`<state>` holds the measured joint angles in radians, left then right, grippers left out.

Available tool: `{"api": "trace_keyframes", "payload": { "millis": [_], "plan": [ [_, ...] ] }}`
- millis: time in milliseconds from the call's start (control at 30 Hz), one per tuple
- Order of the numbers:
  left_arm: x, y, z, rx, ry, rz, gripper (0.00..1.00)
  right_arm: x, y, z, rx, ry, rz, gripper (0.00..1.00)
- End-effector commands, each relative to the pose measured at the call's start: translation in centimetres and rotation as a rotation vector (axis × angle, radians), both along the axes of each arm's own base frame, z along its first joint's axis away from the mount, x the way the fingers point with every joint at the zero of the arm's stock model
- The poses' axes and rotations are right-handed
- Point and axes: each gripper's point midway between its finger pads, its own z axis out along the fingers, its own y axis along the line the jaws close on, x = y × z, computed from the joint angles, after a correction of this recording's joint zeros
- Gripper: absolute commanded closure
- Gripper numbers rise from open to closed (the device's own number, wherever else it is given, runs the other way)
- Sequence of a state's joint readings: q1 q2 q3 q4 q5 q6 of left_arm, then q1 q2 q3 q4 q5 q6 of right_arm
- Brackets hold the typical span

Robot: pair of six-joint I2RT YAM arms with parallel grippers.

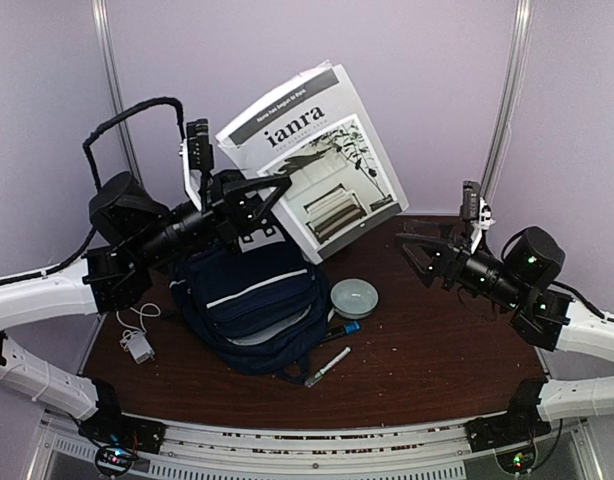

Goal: Pack the student bag

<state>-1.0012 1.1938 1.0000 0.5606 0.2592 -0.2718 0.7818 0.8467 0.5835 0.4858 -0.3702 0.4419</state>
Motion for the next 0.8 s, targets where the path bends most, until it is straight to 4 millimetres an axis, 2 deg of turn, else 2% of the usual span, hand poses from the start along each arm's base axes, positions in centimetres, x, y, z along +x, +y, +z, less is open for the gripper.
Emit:
{"api": "trace_keyframes", "payload": {
  "millis": [0,200,267,367,533,700,767],
  "plan": [
    [-2.7,1.4,4.0,-0.162,-0.107,-0.072,0.96,-2.2,0.0,6.4,0.249,-0.077,0.129,0.00],
    [-3.8,0.5,4.2,-0.202,-0.104,-0.164,0.96,-3.8,1.1,9.1,0.334,-0.121,0.254,0.01],
    [-4.0,0.0,4.0,-0.207,-0.106,-0.181,0.96,-4.3,1.5,9.8,0.357,-0.122,0.294,0.05],
    [-3.7,-0.5,3.6,-0.206,-0.101,-0.177,0.96,-4.5,1.7,10.0,0.383,-0.113,0.322,0.18],
    [-3.5,-0.6,3.1,-0.205,-0.087,-0.178,0.96,-4.6,1.6,10.2,0.383,-0.107,0.328,0.52],
    [-2.8,-0.4,2.7,-0.196,-0.071,-0.131,0.95,-4.7,1.4,10.3,0.367,-0.101,0.321,0.70],
    [-2.0,-0.4,2.1,-0.173,-0.050,-0.084,0.89,-4.6,1.5,10.1,0.350,-0.089,0.310,0.78]
  ]
}}
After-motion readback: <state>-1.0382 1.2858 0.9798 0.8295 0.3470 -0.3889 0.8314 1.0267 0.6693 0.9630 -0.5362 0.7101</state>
